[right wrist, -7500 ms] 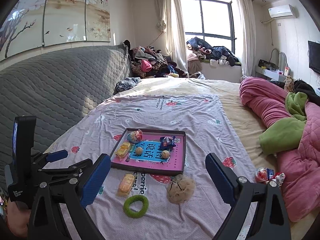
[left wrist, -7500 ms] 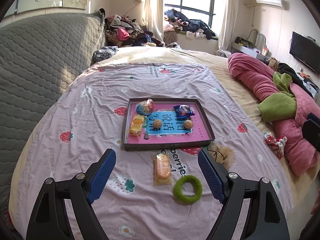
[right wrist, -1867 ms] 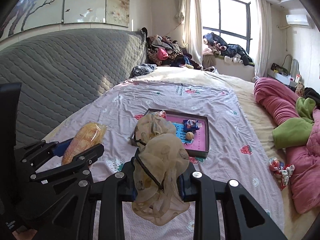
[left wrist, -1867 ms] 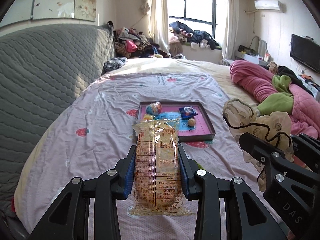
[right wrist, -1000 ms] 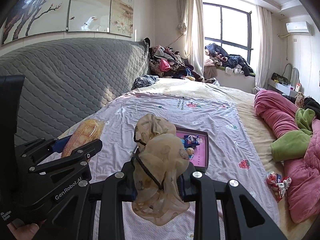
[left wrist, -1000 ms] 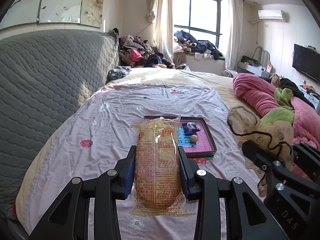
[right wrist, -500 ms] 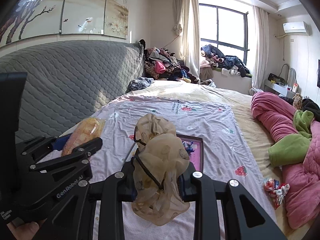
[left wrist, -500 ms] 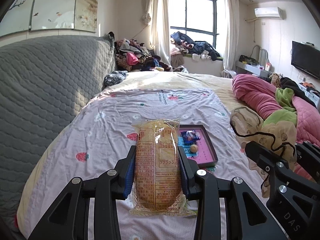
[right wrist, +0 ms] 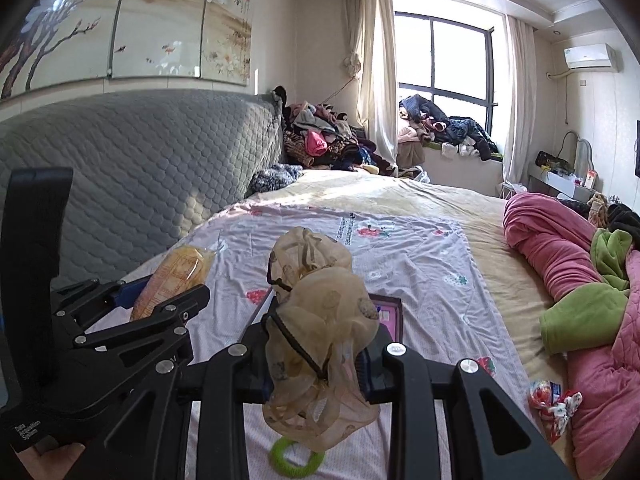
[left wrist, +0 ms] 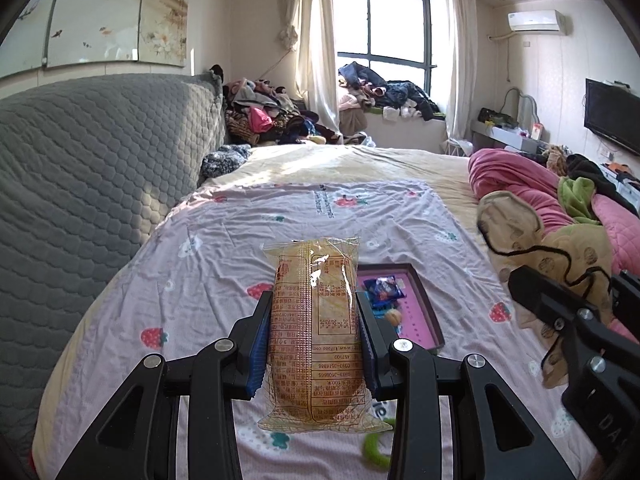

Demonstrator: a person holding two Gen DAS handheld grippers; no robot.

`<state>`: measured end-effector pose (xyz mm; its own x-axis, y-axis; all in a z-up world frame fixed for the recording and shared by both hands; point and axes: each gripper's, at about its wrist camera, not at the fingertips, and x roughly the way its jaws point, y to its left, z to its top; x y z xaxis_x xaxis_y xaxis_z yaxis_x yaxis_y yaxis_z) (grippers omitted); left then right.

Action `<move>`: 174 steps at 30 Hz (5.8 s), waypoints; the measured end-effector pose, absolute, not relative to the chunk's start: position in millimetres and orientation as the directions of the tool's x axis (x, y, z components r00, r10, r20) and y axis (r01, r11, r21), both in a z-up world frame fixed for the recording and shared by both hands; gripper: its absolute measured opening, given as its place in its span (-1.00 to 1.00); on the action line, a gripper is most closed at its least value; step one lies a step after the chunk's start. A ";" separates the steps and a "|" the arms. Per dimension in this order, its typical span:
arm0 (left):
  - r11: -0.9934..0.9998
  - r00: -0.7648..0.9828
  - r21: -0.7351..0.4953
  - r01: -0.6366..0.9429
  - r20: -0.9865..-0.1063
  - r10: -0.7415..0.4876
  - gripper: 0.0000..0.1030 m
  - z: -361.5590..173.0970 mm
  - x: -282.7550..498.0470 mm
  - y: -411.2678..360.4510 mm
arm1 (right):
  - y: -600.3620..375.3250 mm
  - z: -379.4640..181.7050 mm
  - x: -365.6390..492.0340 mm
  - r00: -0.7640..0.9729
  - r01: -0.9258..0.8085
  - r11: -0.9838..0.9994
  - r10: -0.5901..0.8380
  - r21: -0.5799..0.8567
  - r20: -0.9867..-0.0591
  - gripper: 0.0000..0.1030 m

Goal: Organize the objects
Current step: 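Lift the orange bread packet and mesh bag and carry both toward the tray, then lower the orange bread packet and mesh bag into the pink tray, then open both grippers to release the bread packet and mesh bag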

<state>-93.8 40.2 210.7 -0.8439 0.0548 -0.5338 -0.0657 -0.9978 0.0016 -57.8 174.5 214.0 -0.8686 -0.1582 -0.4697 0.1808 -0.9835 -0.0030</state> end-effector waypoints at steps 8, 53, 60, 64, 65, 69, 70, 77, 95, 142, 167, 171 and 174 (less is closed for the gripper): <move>-0.997 -0.850 0.016 -0.070 -0.525 0.051 -0.24 223.3 -122.7 46.1 | 186.0 225.6 -84.0 -0.882 0.156 -0.988 -0.136 -0.007 -0.452 -0.37; -0.985 -0.735 -0.090 -0.144 -0.657 0.167 -0.24 17.2 -304.3 86.6 | 212.5 46.3 -237.2 -0.806 0.109 -0.993 -0.118 0.050 -0.581 -0.34; -0.987 -0.706 -0.043 -0.152 -0.695 0.139 -0.24 -10.2 -312.8 100.1 | 218.8 23.0 -252.7 -0.781 0.114 -0.993 -0.116 0.043 -0.613 -0.33; -0.985 -0.692 -0.039 -0.171 -0.706 0.148 -0.24 -18.2 -312.6 104.0 | 225.0 12.5 -256.1 -0.766 0.096 -0.995 -0.100 0.040 -0.634 -0.30; -0.984 -0.691 -0.038 -0.174 -0.707 0.149 -0.24 -20.4 -313.0 104.8 | 227.6 10.5 -257.1 -0.764 0.087 -0.995 -0.097 0.046 -0.638 -0.30; -0.984 -0.672 -0.015 -0.179 -0.729 0.133 -0.24 -30.1 -317.1 108.2 | 232.4 3.4 -261.4 -0.749 0.078 -0.996 -0.093 0.052 -0.657 -0.30; -0.984 -0.667 -0.014 -0.178 -0.734 0.131 -0.24 -31.6 -317.9 108.7 | 232.4 1.6 -262.3 -0.742 0.076 -0.996 -0.091 0.052 -0.664 -0.30; -0.983 -0.660 -0.012 -0.183 -0.739 0.132 -0.24 -36.6 -318.2 110.8 | 228.2 -5.3 -265.0 -0.722 0.076 -0.997 -0.068 0.019 -0.689 -0.30; -0.977 -0.644 -0.006 -0.213 -0.752 0.145 -0.24 -42.5 -312.9 118.1 | 233.5 -20.1 -271.6 -0.675 0.068 -0.997 -0.063 0.023 -0.735 -0.27; -0.981 -0.619 -0.001 -0.192 -0.775 0.122 0.14 -59.8 -314.1 115.8 | 243.8 -42.7 -284.4 -0.619 0.059 -0.996 -0.086 0.062 -0.781 -0.06; -0.984 -0.627 -0.006 -0.176 -0.771 0.117 0.46 -50.2 -310.2 110.3 | 246.0 -39.7 -283.3 -0.631 0.050 -0.997 -0.082 0.065 -0.772 0.24; -0.984 -0.636 0.000 -0.178 -0.763 0.115 0.54 -46.1 -308.2 109.5 | 246.0 -36.3 -281.6 -0.641 0.048 -0.997 -0.080 0.064 -0.764 0.30; -0.985 -0.642 0.012 -0.174 -0.760 0.104 0.54 -43.3 -307.3 108.9 | 246.5 -35.2 -281.7 -0.644 0.044 -0.997 -0.082 0.070 -0.760 0.39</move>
